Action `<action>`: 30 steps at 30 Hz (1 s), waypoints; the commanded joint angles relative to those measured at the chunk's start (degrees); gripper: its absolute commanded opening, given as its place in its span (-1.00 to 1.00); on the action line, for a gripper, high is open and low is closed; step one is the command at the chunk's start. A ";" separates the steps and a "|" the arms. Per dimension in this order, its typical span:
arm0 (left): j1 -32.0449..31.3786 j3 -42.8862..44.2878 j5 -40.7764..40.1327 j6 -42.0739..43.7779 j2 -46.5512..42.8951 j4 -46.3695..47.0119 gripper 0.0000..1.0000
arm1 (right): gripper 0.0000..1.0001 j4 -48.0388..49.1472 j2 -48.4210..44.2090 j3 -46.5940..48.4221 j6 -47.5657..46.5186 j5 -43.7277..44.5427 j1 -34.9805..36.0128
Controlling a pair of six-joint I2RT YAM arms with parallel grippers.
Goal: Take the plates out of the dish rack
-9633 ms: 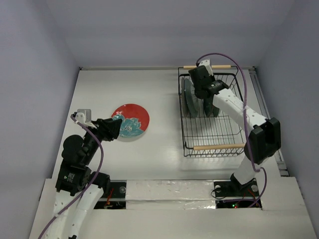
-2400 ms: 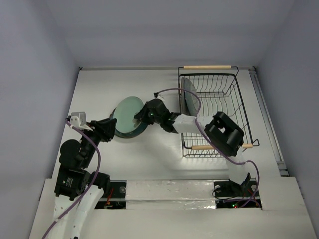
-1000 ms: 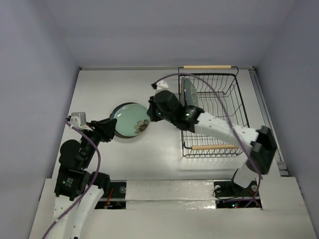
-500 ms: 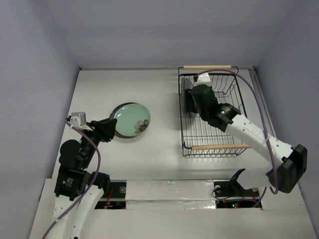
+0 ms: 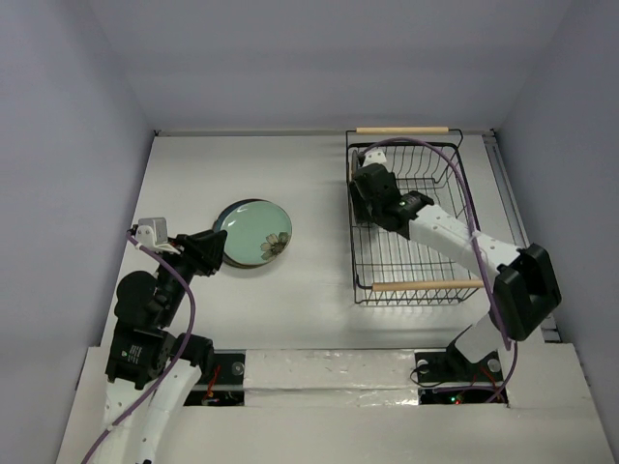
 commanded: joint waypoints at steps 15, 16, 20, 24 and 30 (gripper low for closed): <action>0.42 -0.07 0.37 -0.13 0.29 2.68 -0.29 | 0.14 7.47 0.25 -0.86 2.20 10.73 -1.57; 0.42 -0.07 0.37 -0.13 0.38 2.68 -0.29 | 0.12 7.56 -0.37 -1.04 2.29 11.87 -1.57; 0.42 -0.07 0.29 -0.22 0.20 2.68 -0.29 | 0.02 7.82 -2.48 -1.22 2.99 13.90 -1.57; 0.42 -0.07 0.20 -0.22 0.12 2.59 -0.29 | -0.02 8.35 -2.14 -1.04 3.61 14.43 -2.10; 0.42 -0.07 0.11 -0.22 0.03 2.59 -0.29 | -0.03 11.42 0.94 -0.78 4.05 10.48 -4.90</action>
